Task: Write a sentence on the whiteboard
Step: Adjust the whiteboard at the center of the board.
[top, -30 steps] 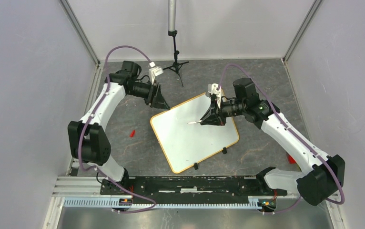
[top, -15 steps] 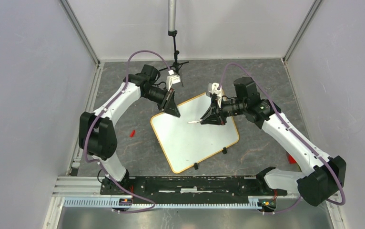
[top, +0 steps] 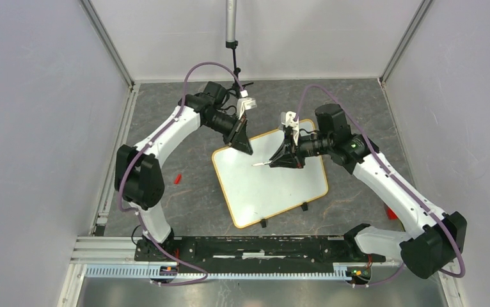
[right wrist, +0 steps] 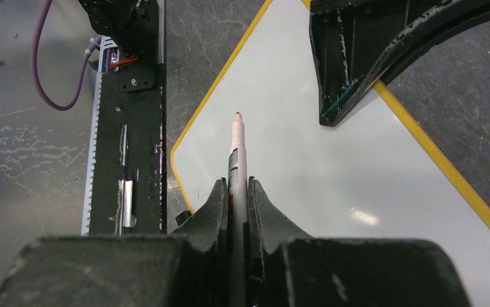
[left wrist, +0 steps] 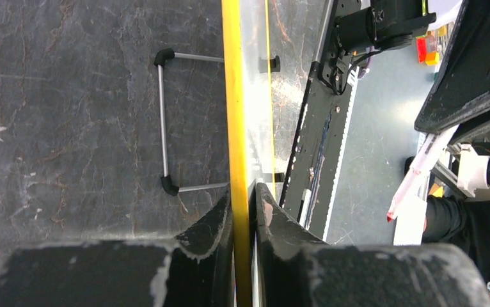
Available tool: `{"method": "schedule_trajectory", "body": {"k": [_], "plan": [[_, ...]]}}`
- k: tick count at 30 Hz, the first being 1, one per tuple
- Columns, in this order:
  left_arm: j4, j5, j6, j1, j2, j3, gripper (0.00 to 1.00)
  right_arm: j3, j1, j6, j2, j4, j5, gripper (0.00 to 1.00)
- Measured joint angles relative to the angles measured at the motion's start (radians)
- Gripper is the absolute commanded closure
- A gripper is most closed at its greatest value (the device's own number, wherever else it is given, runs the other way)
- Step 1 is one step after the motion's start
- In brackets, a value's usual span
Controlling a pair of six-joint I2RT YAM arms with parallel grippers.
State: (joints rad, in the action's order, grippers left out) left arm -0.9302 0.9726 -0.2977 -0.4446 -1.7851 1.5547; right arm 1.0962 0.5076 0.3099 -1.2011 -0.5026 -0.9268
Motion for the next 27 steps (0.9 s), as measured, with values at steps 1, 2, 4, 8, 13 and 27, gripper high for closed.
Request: {"method": "schedule_trajectory", "body": {"k": [1, 2, 4, 8, 13, 27], "plan": [[0.0, -0.004, 0.003, -0.007, -0.005, 0.01, 0.91, -0.001, 0.001, 0.0, 0.002, 0.0, 0.0, 1.0], [0.001, -0.006, 0.006, -0.014, -0.011, 0.02, 0.91, -0.003, 0.001, -0.001, 0.004, 0.0, 0.0, 1.0], [0.006, -0.007, 0.011, -0.026, -0.024, 0.037, 0.77, -0.008, 0.002, -0.002, 0.01, 0.001, 0.0, 1.0], [0.007, -0.042, 0.013, -0.038, -0.039, 0.052, 0.45, -0.015, 0.003, -0.002, 0.015, 0.0, 0.003, 1.0], [-0.053, -0.071, -0.006, -0.023, -0.026, 0.072, 0.33, -0.021, 0.014, -0.006, 0.026, 0.003, 0.027, 1.0], [0.121, 0.049, 0.084, 0.353, 0.439, -0.395, 0.32, -0.019, 0.158, -0.03, -0.004, 0.116, 0.228, 1.0]]}}
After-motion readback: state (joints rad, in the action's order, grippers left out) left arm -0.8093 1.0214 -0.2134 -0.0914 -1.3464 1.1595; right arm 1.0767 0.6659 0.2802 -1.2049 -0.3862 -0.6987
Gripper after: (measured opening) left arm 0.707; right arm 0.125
